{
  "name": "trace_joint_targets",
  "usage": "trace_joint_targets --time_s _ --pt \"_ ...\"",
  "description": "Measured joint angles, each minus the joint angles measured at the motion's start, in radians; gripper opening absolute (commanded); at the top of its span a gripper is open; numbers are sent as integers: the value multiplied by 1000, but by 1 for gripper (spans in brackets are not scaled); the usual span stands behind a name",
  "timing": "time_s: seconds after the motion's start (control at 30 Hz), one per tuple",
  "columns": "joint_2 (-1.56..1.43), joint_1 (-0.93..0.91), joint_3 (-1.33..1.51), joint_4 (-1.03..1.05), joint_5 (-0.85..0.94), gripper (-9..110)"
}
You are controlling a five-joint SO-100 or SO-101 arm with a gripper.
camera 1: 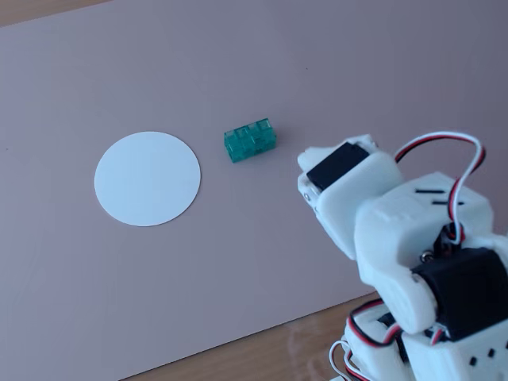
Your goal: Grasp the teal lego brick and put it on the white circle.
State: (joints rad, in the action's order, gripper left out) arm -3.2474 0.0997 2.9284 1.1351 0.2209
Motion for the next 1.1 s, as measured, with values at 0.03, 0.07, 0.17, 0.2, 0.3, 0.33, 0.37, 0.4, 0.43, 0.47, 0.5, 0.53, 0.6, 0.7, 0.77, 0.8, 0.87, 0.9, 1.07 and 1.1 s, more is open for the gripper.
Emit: trace_joint_targets --time_s 0.03,0.07,0.17,0.2,0.3,0.33,0.37,0.4,0.43,0.47,0.5,0.53,0.6,0.7,0.77,0.8,0.87,0.9,1.07,1.1 --pt "51 0 -26 -21 -5 0" --pt "112 -2 -60 -43 -14 0" --pt "330 -2 -190 -83 -41 0" --pt "394 3 -235 -87 -51 0" --pt "626 9 -397 -91 -84 0" --pt "704 9 -454 -91 -87 0" --pt "782 8 -506 -89 -87 0" --pt "856 12 -557 -80 -86 0" --pt "933 18 -607 -71 -77 0" --pt "1003 28 -653 -60 -69 0" --pt "1071 29 -696 -51 -61 1" --pt "1137 31 -738 -38 -55 4" --pt "1253 26 -799 -25 -40 10" --pt "1373 31 -848 -15 -14 20" --pt "1428 44 -865 -15 5 22" --pt "1457 46 -876 -15 8 22" --pt "1519 41 -896 -15 15 22" --pt "1549 38 -907 -15 18 22" --pt "1694 43 -977 -15 20 22" --pt "1721 43 -992 -15 23 21"
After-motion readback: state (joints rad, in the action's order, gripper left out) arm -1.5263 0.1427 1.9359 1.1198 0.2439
